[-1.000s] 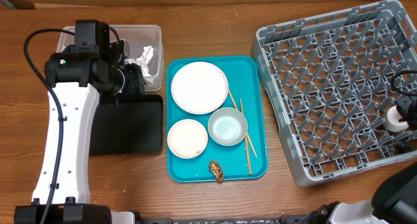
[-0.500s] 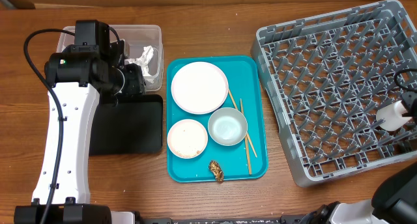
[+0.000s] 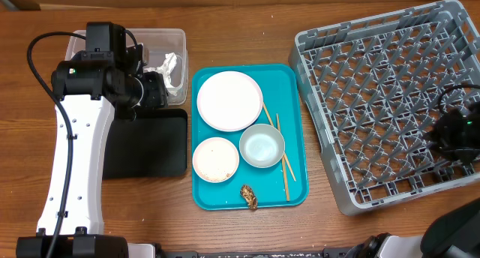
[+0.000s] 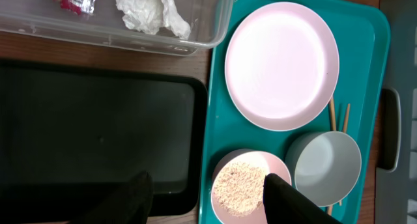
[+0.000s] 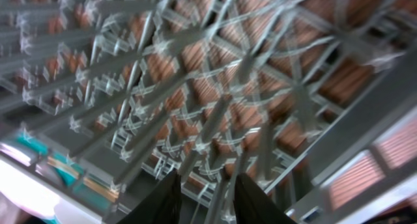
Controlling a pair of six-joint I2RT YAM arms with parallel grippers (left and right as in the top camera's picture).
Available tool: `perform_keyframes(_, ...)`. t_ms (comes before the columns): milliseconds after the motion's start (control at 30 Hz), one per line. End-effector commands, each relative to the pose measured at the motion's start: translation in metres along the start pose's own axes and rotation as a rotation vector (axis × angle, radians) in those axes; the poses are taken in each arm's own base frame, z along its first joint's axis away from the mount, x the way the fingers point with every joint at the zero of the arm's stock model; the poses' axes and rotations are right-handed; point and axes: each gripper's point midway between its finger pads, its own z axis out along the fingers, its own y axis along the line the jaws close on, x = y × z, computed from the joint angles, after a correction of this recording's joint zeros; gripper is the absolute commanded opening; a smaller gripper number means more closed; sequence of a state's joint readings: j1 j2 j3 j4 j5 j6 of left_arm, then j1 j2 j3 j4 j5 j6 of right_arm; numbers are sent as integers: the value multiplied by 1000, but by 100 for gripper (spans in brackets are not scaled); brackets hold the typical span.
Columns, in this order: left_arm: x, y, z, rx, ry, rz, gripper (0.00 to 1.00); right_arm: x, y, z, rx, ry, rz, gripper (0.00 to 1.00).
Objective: Sort waste into correct bins and load items into the dishwasher
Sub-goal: 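Open the right gripper and lift it off the cup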
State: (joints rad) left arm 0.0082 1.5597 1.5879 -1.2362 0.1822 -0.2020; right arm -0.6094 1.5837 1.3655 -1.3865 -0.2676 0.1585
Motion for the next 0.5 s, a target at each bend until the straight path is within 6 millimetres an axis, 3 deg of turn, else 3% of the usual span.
perform_keyframes(0,-5,-2,-5,0,-25,14,57,19,26,7,-45,47,-137,30)
perform_keyframes(267,-4,-1,-5,-2,-18,3,58,62,74,27,-2,127,-399,30)
perform_keyframes(467,-4,-2,-5,-1,-20,3,59,93,93,41,35,180,-537,30)
